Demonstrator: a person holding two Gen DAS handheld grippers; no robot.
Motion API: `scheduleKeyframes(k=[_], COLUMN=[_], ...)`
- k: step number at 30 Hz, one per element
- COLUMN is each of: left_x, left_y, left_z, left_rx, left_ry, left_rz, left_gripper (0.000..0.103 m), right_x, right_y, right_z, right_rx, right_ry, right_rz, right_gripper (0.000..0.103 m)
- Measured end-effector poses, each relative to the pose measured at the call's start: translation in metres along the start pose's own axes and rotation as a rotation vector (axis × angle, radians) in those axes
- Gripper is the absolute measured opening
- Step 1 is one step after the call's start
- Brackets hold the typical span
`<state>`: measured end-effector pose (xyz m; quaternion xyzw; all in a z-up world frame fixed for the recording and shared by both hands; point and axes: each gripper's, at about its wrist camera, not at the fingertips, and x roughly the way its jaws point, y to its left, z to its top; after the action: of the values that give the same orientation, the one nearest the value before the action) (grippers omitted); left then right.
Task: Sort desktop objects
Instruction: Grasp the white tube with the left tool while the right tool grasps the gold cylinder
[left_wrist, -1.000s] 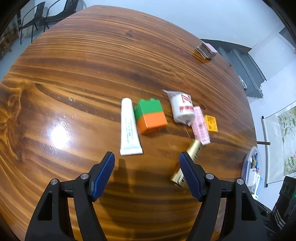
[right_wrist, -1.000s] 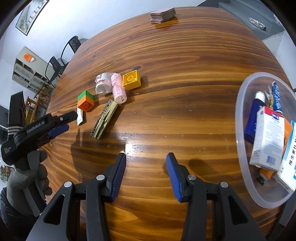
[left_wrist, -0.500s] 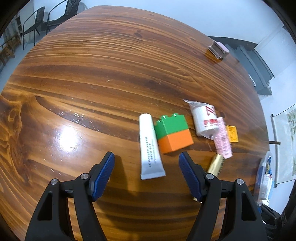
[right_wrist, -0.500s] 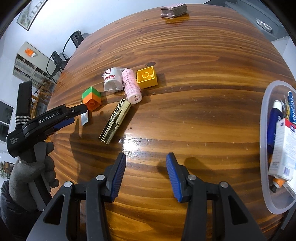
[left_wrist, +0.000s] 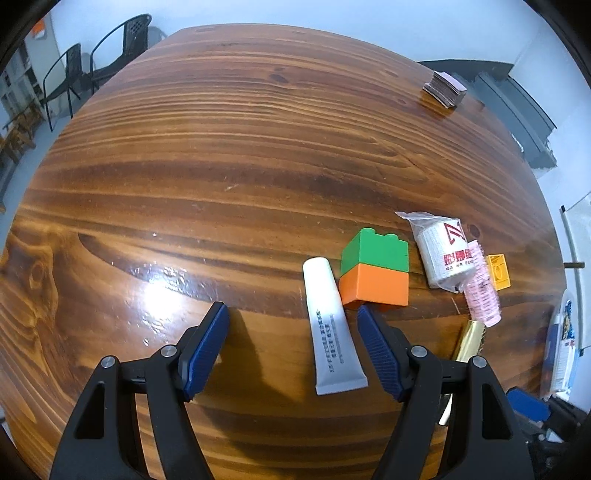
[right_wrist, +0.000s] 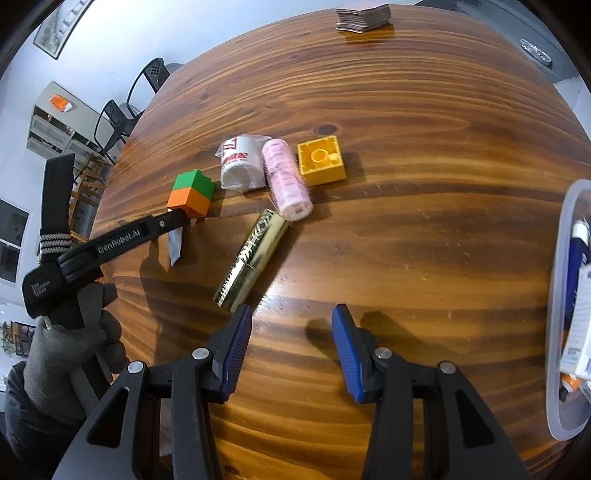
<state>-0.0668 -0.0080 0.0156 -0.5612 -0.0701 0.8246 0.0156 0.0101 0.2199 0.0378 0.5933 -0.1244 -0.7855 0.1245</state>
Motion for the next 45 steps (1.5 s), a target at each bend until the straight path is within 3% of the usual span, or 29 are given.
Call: scheduleKeyframes(k=[14,23,30,36,43,44,45], left_x=[0.001,0.001,0.001,0.003,0.005,0.006,0.005], left_y=[0.002,0.003,0.001,0.001,-0.012,-0.012,-0.012], left_z=[-0.002,-0.001,0.000,0.004,0.009,0.009,0.009], left_rx=[0.060,0.072,0.119,0.116,0.181,0.182,0.182], left_ry=[-0.038,-0.044,-0.048,-0.047,-0.055,-0.056,-0.060], left_rz=[-0.009,-0.014,0.002,-0.003,0.008,0.008,0.012], left_gripper=[0.075,0.075,0.056,0.054,0.054,0.052,0.043], right_x=[0.032,0.045,0.045,0.044,0.042,0.042,0.042], right_y=[0.030,0.042,0.042,0.043,0.043,0.043,0.044], right_z=[0.026,0.030,0.027,0.025,0.026,0.026,0.026], right_rx=[-0.038,-0.098,-0.136,-0.153,-0.168,-0.176,-0.185], right_ry=[0.002,-0.007,-0.014,-0.018,-0.023,-0.027,-0.032], right_rz=[-0.016,-0.096,-0.127,-0.147,-0.163,-0.170,-0.176], right_gripper=[0.050,0.049,0.049,0.048,0.048,0.048,0.048])
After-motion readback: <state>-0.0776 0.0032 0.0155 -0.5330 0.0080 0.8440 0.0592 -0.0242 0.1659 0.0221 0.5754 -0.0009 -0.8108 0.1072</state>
